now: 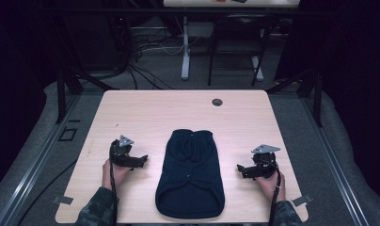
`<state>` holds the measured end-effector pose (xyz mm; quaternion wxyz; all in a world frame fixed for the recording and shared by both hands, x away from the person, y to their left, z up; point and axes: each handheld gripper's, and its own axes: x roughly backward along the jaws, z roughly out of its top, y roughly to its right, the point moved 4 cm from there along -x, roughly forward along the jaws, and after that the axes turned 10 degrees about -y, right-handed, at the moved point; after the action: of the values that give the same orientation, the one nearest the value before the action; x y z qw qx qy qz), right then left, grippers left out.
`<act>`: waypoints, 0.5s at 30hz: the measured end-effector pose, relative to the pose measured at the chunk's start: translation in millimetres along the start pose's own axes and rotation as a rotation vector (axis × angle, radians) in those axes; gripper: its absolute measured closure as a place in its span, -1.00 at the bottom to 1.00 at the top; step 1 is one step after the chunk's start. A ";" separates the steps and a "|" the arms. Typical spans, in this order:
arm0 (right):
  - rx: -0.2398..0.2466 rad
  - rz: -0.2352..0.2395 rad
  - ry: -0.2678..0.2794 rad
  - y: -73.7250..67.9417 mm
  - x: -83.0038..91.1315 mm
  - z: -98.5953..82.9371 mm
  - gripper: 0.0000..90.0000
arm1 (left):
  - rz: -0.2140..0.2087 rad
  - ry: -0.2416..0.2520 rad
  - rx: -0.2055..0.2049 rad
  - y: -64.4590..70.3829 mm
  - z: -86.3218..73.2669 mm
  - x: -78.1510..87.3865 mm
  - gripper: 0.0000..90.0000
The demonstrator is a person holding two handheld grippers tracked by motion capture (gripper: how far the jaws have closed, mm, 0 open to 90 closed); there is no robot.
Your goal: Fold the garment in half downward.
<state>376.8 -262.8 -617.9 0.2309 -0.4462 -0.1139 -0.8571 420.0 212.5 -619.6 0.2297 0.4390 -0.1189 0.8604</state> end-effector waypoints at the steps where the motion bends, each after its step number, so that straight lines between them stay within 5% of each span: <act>1: 0.000 0.000 0.000 0.0 0.0 0.0 -1.00 | 0.000 0.001 0.001 0.1 0.0 -0.1 -0.96; 15: 0.000 -0.001 0.000 0.0 0.0 0.0 -1.00 | 0.003 -0.001 0.003 0.5 0.4 -0.2 -0.97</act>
<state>376.7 -262.8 -617.9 0.2306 -0.4463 -0.1141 -0.8571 420.2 211.9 -619.4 0.2277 0.4397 -0.1183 0.8607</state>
